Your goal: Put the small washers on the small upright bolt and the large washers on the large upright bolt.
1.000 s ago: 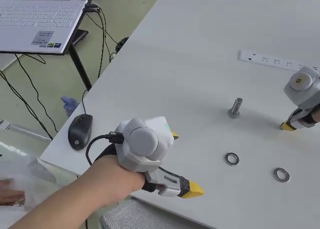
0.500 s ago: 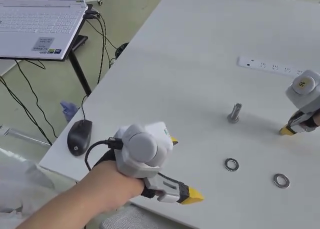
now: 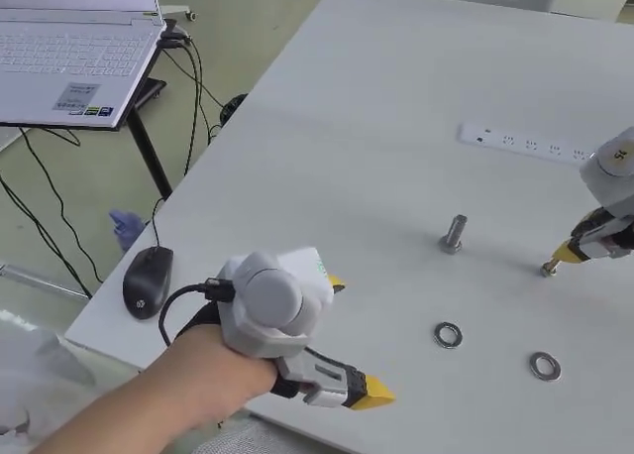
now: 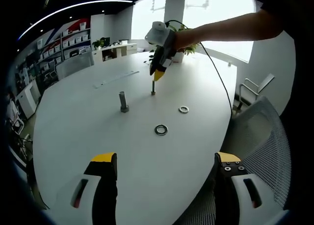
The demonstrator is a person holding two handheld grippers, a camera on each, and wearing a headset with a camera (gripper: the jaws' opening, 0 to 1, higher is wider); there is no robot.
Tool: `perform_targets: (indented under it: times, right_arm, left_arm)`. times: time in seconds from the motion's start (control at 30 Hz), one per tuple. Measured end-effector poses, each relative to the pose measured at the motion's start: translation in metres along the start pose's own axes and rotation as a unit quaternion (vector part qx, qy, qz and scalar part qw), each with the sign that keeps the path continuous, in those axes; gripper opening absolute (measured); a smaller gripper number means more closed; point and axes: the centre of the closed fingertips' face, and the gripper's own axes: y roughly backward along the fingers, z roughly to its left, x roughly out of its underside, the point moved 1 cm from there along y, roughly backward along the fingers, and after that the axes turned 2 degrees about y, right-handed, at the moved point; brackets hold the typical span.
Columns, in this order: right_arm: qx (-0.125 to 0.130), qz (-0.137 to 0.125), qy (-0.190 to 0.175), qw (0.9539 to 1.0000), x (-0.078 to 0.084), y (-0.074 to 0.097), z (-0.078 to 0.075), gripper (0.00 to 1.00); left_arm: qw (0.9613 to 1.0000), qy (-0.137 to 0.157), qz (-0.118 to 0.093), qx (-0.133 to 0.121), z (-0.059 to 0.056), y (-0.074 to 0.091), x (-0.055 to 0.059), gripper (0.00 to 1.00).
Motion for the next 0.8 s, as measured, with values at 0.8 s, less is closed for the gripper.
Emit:
perform_targets:
  times: [0.8]
  right_arm:
    - [-0.037,-0.011,0.024,0.999,-0.001,0.034,0.063,0.31]
  left_arm:
    - [1.0,-0.006,-0.003,-0.003,-0.002,0.005,-0.004,0.81]
